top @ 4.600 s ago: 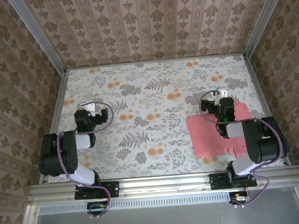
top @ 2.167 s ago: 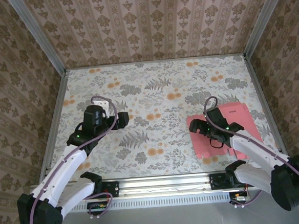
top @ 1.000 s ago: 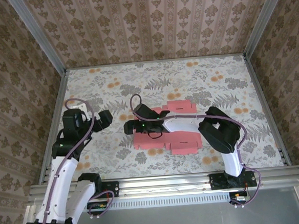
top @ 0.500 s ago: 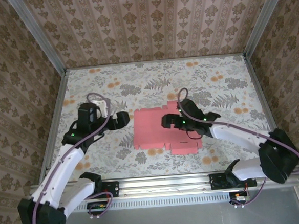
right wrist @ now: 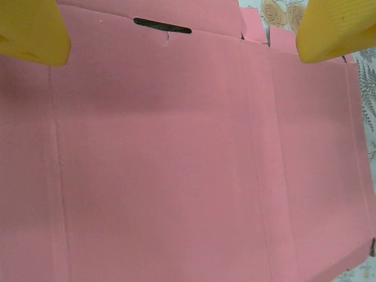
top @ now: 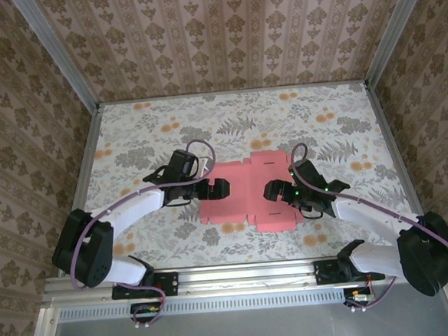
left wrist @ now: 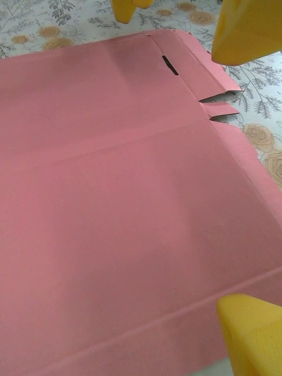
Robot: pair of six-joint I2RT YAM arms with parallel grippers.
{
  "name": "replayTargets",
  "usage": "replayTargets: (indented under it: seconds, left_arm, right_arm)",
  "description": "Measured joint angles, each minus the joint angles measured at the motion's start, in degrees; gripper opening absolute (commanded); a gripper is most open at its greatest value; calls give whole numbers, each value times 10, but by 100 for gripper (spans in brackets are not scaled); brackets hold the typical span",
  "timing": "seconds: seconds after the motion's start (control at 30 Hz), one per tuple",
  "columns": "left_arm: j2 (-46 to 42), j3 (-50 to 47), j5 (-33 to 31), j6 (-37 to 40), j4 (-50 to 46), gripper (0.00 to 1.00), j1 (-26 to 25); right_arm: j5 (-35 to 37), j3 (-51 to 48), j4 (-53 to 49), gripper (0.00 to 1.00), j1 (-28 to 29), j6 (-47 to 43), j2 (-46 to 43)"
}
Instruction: Fold the paper box
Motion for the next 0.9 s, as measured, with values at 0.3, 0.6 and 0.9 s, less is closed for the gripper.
replayTargets:
  seconds: [0.3, 0.6, 0.9]
  left_arm:
    - [50, 0, 6, -18, 40, 100, -7]
    - [68, -17, -5, -49, 44, 100, -12]
    - [23, -62, -44, -108, 42, 100, -40]
  right_arm:
    - [-16, -7, 40, 100, -21, 1, 45]
    - [-31, 9, 74, 100, -46, 0, 104]
    - [-37, 125, 86, 100, -59, -34, 233]
